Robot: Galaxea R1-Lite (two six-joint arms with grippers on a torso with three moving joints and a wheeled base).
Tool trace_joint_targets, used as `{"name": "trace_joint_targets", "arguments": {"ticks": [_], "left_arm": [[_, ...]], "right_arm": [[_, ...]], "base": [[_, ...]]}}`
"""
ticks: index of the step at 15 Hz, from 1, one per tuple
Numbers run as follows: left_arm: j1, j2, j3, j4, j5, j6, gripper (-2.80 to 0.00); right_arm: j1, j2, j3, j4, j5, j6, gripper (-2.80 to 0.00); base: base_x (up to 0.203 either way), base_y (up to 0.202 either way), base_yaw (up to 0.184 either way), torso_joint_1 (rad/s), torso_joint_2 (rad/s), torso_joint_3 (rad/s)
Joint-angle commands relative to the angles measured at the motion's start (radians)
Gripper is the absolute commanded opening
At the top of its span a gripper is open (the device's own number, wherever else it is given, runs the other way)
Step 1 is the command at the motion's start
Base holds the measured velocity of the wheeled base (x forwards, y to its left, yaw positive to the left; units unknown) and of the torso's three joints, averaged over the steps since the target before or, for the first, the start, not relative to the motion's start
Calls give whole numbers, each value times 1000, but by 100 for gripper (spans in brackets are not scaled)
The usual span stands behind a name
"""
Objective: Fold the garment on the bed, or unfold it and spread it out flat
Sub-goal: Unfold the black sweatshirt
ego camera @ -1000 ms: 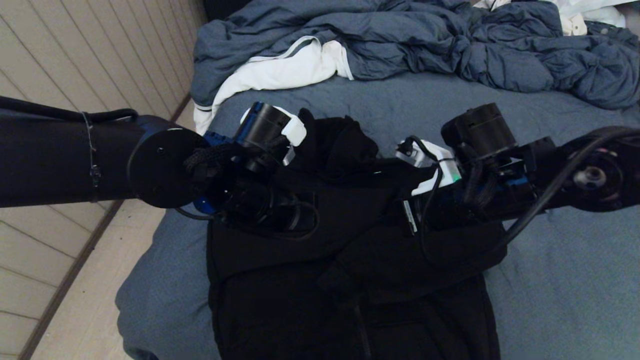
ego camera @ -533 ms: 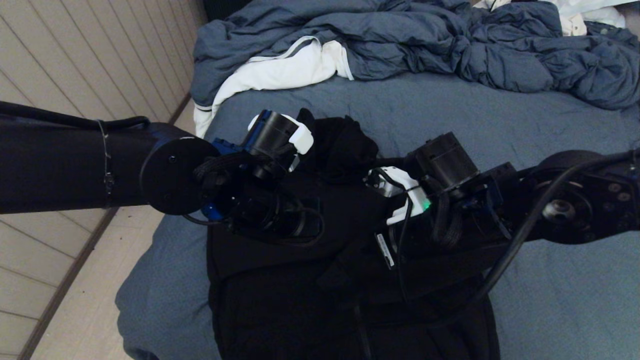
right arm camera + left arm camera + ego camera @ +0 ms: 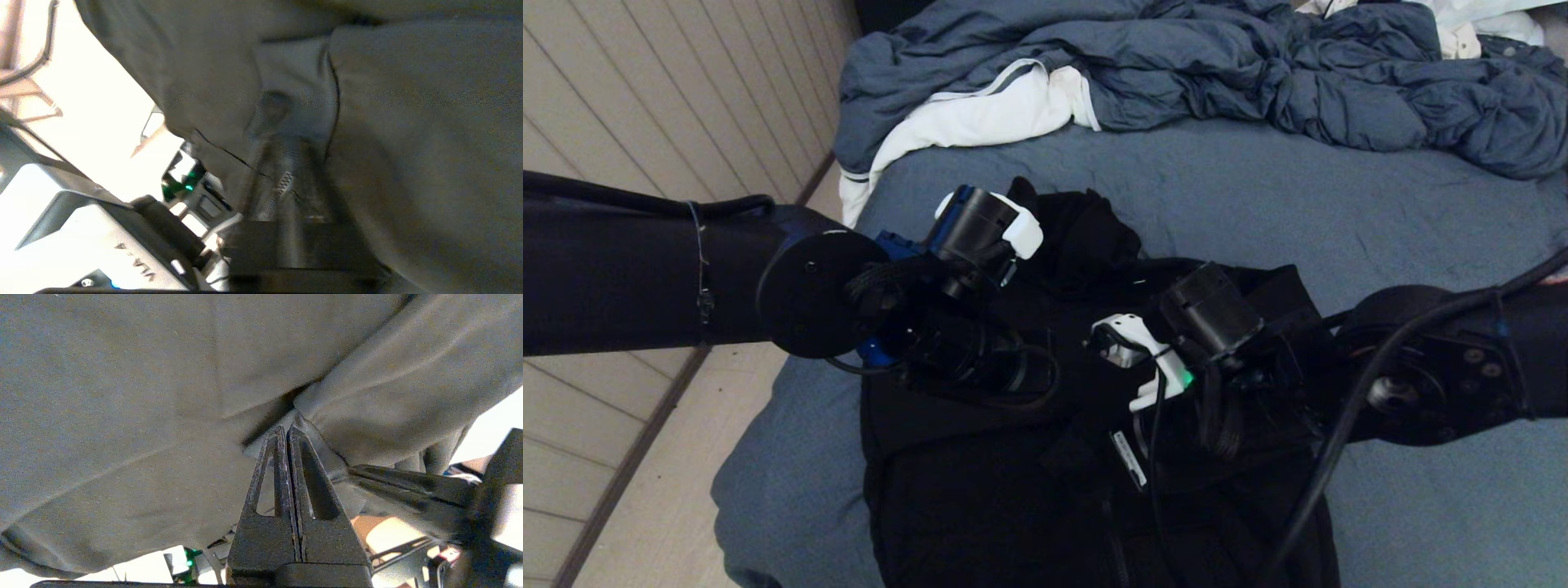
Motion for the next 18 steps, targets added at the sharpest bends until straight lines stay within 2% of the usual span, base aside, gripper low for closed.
{"name": "trace_joint_targets", "arguments": {"ticks": [1, 3, 8, 10, 13, 18], "left_arm": [[-12, 1, 7, 2, 1, -3, -280], [-17, 0, 7, 3, 4, -5, -280], [-17, 4, 7, -2, 4, -6, -280], [-17, 6, 9, -2, 4, -6, -280], [-17, 17, 7, -2, 4, -6, -280], [-17, 18, 7, -2, 4, -6, -280]], "right_arm": [[25, 11, 29, -28, -30, 0, 0], [35, 14, 52, -107, -55, -6, 0], [41, 35, 52, -115, -62, -6, 0], [41, 50, 52, -115, -124, -16, 0], [62, 70, 63, -116, -271, -46, 0], [94, 120, 74, -134, -348, -48, 0]], "base": [[0, 0, 0, 0, 0, 0], [0, 0, 0, 0, 0, 0], [0, 0, 0, 0, 0, 0], [0, 0, 0, 0, 0, 0], [0, 0, 0, 0, 0, 0], [0, 0, 0, 0, 0, 0]]}}
